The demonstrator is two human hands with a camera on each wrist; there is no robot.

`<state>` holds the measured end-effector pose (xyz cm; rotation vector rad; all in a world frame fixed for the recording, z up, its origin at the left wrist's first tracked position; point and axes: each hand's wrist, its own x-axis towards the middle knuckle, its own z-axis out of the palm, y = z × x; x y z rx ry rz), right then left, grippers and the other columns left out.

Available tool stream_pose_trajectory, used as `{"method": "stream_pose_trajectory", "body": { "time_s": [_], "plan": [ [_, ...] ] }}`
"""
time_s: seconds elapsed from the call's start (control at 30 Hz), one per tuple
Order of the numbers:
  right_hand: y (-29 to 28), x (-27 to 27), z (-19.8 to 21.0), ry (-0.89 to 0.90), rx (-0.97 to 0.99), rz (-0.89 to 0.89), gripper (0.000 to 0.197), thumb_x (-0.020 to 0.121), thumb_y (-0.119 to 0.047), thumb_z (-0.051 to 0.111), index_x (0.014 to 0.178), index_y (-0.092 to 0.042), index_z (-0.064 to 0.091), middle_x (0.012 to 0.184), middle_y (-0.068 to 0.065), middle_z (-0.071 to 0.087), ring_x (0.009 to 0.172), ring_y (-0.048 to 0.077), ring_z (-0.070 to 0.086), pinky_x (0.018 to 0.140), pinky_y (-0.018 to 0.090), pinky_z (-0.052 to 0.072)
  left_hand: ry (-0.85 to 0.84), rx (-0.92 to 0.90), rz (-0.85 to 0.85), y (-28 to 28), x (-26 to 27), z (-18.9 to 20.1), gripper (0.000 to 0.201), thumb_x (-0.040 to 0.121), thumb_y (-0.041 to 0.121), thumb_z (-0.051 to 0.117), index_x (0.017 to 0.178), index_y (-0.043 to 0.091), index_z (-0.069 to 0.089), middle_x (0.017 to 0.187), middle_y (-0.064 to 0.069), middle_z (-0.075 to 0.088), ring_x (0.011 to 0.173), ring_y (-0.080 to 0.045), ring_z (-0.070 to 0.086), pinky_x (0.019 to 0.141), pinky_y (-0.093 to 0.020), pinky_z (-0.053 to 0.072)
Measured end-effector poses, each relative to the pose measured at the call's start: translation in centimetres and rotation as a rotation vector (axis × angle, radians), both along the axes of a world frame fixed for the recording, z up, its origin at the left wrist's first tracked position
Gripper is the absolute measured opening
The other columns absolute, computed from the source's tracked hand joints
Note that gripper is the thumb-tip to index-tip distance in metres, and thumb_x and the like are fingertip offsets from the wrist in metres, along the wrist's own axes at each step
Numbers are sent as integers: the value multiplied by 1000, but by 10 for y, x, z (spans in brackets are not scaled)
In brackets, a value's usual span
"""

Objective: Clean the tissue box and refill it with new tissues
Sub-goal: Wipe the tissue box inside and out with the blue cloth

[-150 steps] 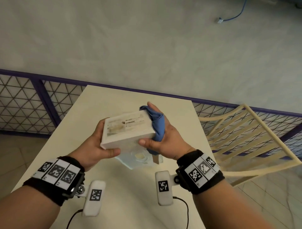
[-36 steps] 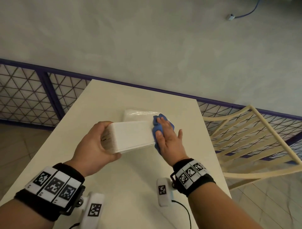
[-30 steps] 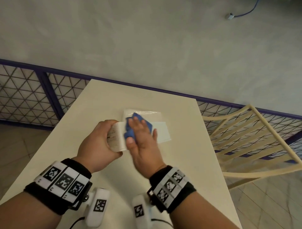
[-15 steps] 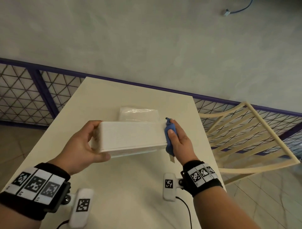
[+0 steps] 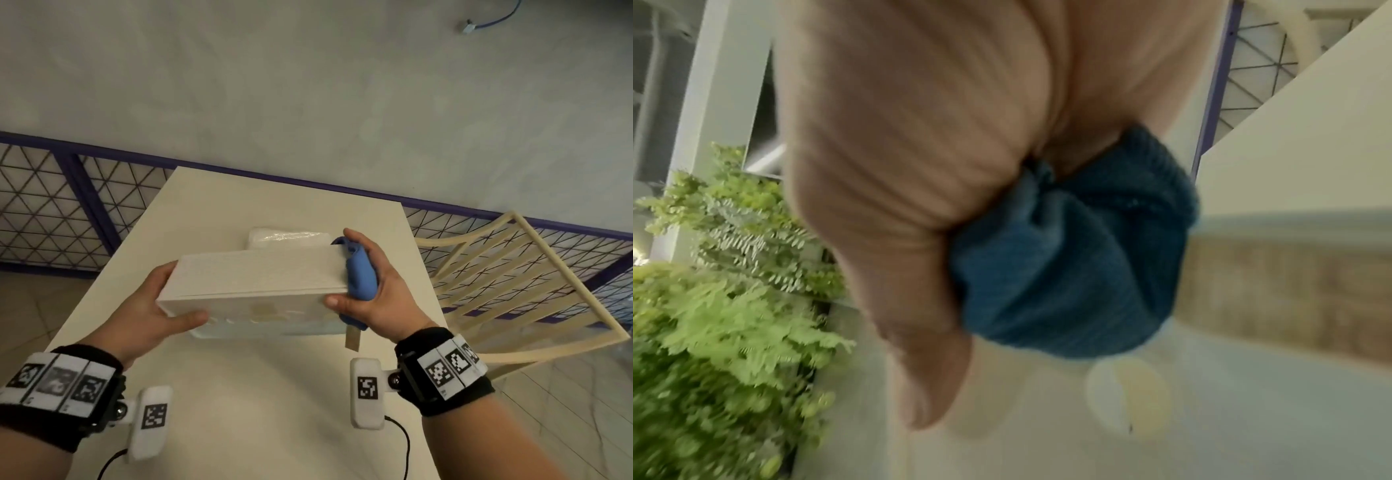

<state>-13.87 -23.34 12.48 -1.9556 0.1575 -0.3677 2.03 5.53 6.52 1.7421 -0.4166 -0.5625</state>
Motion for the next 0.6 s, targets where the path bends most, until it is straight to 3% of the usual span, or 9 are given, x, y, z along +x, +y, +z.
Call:
{"method": "stream_pose_trajectory", "body": {
  "time_s": [0.07, 0.13, 0.2, 0.27, 0.37, 0.43, 0.5, 0.6],
  "plan": [
    [6, 4, -3, -1, -172, -24, 91, 56, -38, 84, 133, -45, 36, 132, -26, 45, 123, -3, 45, 107, 23, 40, -316, 308, 40, -12, -6, 15, 122, 43, 48, 89, 143, 44, 19, 152, 6, 25, 135, -15, 32, 106, -36, 34],
    [15, 10, -4, -44, -366, -18, 91, 56, -41, 84, 135, -39, 38, 131, -22, 46, 124, 3, 43, 109, 35, 38, -579, 400, -98, -30, -19, 35, 127, 47, 53, 87, 146, 43, 8, 154, 17, 9, 132, -3, 24, 109, -33, 29],
    [25, 18, -2, -111, -472, 24, 89, 57, -39, 85, 135, -30, 43, 129, -14, 50, 121, 6, 43, 105, 44, 39, -705, 432, -243, -50, -33, 45, 121, 52, 62, 80, 145, 46, 4, 152, 23, 6, 128, -2, 32, 103, -31, 37],
    [34, 24, 1, -136, -477, 52, 86, 59, -44, 83, 135, -27, 47, 131, -7, 53, 123, 9, 44, 105, 49, 36, -779, 478, -252, -67, -38, 44, 107, 61, 62, 73, 145, 43, 10, 150, 21, 19, 121, -8, 47, 90, -29, 46],
    [45, 26, 3, -68, -563, 35, 88, 65, -68, 65, 141, -34, 39, 146, -4, 43, 134, 12, 38, 114, 60, 17, -702, 405, -160, -80, -35, 39, 87, 62, 56, 75, 135, 38, 31, 133, 14, 44, 106, -14, 57, 81, -31, 48],
    [50, 21, -1, -36, -691, 42, 87, 71, -81, 37, 146, -40, 25, 155, -5, 29, 144, 14, 25, 118, 58, 0, -587, 263, -137, -80, -36, 32, 80, 57, 51, 80, 124, 39, 37, 122, 16, 50, 99, -10, 58, 78, -31, 49],
    [47, 13, -7, -34, -664, 30, 75, 79, -79, 14, 146, -45, 17, 159, -11, 19, 148, 9, 9, 118, 47, -10, -548, 146, -99, -75, -37, 24, 78, 53, 46, 82, 118, 42, 39, 116, 19, 50, 100, -6, 56, 77, -31, 50],
    [29, 4, -18, -9, -397, -130, 59, 88, -69, 12, 142, -48, 20, 155, -19, 21, 146, -1, 11, 119, 44, -9, -487, 58, -103, -68, -38, 19, 79, 50, 48, 79, 118, 46, 38, 117, 21, 49, 109, -3, 52, 84, -42, 53]
  ]
}}
